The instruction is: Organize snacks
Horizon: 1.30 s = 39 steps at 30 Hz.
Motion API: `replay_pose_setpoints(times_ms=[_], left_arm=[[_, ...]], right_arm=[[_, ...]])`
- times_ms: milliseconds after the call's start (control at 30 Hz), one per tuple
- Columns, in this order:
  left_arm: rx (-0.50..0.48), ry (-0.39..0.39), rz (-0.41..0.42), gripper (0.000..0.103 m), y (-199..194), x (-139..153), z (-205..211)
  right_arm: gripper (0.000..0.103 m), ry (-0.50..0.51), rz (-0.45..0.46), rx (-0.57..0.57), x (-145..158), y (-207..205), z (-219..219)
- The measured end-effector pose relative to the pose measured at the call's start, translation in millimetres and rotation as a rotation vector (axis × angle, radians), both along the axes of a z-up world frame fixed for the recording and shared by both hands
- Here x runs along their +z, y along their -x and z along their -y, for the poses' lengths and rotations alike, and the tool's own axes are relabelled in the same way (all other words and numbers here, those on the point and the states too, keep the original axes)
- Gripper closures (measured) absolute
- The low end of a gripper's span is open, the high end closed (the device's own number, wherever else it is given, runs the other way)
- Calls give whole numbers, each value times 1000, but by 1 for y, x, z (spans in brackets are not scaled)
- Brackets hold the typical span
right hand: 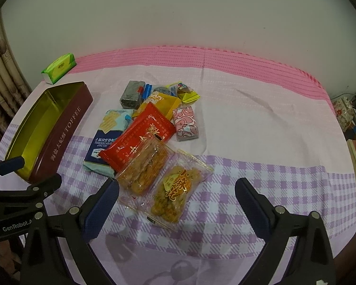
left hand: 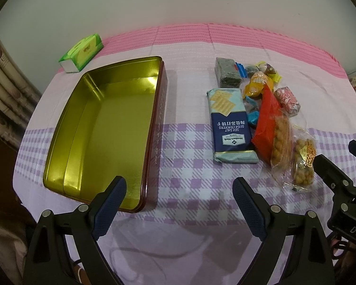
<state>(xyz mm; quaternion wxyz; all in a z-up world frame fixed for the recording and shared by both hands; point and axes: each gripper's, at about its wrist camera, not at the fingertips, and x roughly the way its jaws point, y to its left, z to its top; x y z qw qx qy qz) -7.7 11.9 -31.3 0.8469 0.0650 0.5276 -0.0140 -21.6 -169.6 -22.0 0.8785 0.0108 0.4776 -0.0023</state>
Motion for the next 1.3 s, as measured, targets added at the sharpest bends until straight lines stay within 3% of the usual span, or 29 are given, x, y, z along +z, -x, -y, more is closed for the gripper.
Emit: replay_pose_setpoints(times_ms=[567,667,800,900,1300], left_arm=[[0,-2,3,12,0,1,0],[-3,-6,7,12,-2,2,-2],[-10,-9,10,12,-2,2,-1],[-15,-8,14,12,-3,3,0],[-45,3,22,12,-6,0,7]], right_arm=[[9,-4,-23,0,-7,0,-2],[20,-10,-42,-6,-12,-1,1],[24,-18,-75,-31,-21,-3,8],[34,-24,-99,-47,-28,-7,12],[34,-67,-166,-100,-51,-28,18]])
